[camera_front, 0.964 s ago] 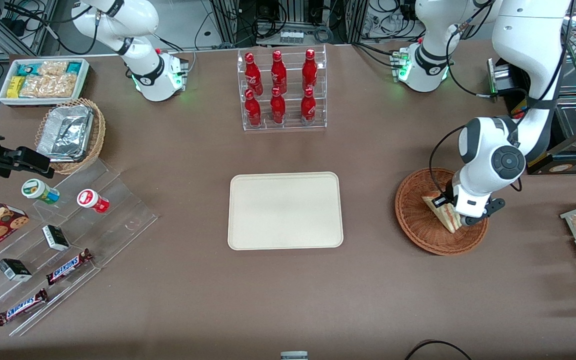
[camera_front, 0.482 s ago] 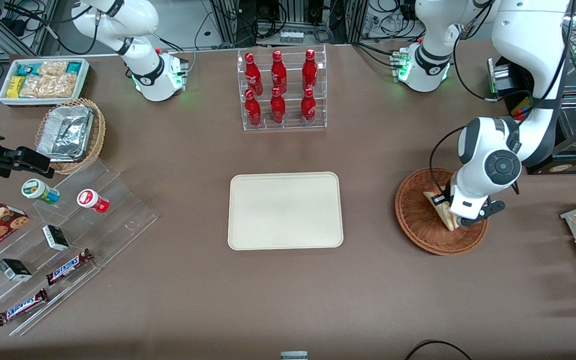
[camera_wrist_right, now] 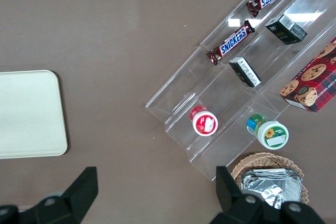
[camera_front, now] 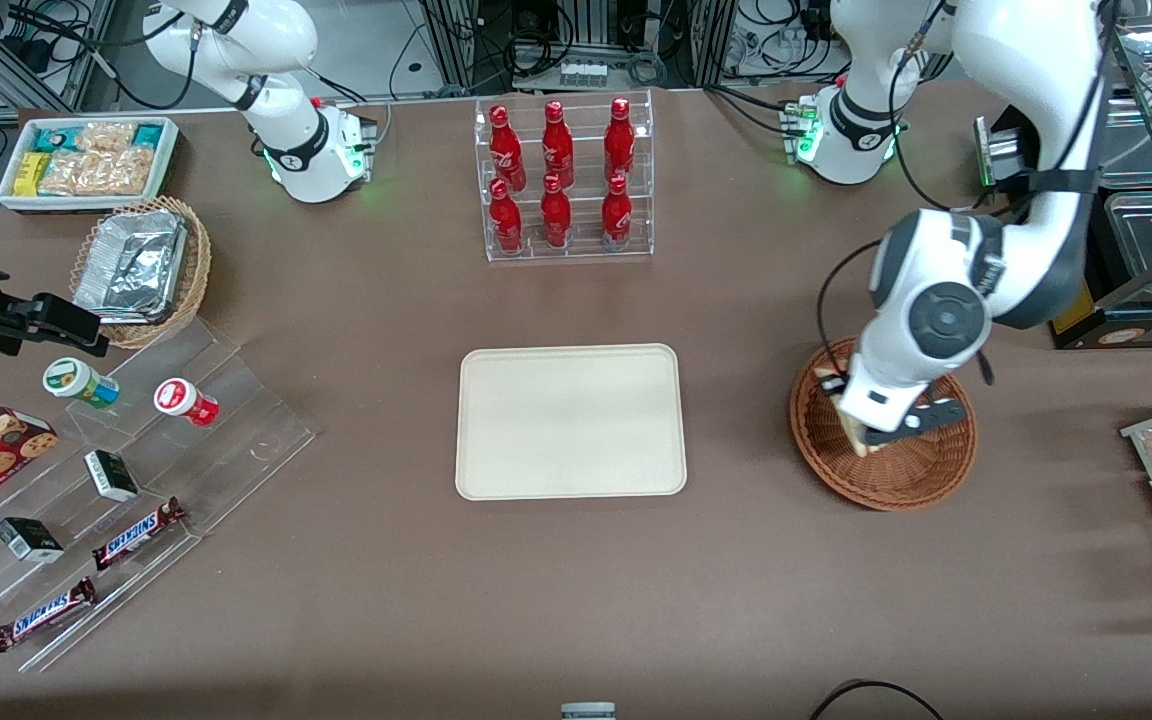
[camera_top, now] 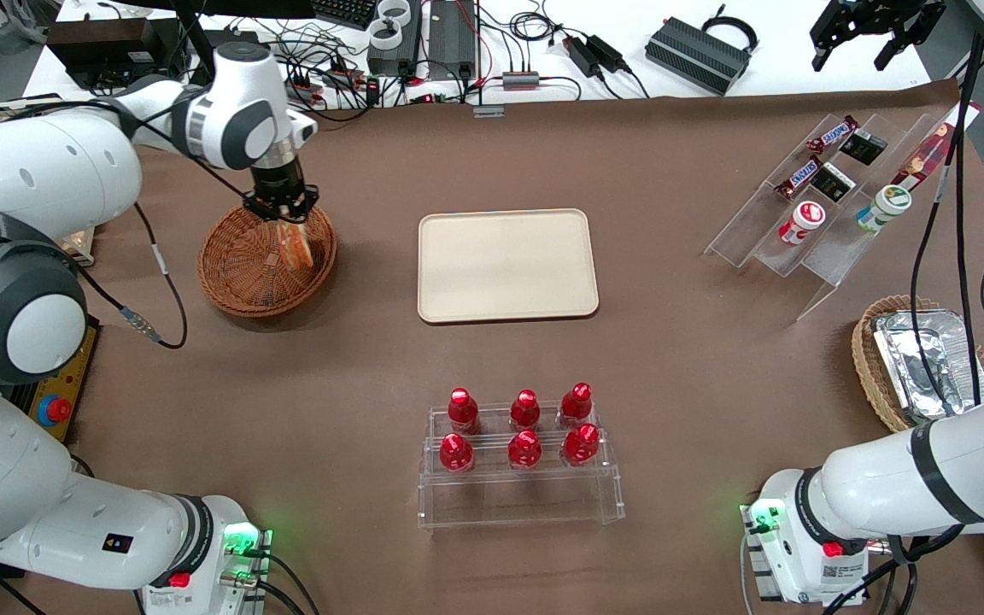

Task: Place sandwich from basket to tray
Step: 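Lift the sandwich and carry it over the white tray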

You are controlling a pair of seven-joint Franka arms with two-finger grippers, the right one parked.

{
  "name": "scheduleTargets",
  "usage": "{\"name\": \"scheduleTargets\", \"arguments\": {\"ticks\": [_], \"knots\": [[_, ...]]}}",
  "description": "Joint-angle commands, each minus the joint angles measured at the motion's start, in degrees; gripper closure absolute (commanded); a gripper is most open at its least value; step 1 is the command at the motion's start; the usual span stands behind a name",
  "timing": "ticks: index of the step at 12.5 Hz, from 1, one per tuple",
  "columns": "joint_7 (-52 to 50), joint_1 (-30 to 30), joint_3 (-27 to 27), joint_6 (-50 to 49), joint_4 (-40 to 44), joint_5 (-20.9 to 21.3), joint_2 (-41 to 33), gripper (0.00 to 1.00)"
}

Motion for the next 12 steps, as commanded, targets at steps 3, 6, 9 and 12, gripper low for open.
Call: {"name": "scheduleTargets", "arguments": {"ticks": [3,6,9,12], "knots": [[-0.3,-7.5,-2.0,-1.2,10.2,-3.9,6.8,1.00],[0.7,-9.4,-5.6,-1.0,16.2,-4.9,11.9,1.00],[1.4,-9.5,-8.9,-0.8,22.0,-8.1,17.4,1.00],[1.3,-9.7,-11.9,-0.7,26.7,-7.6,22.7,1.00]]}}
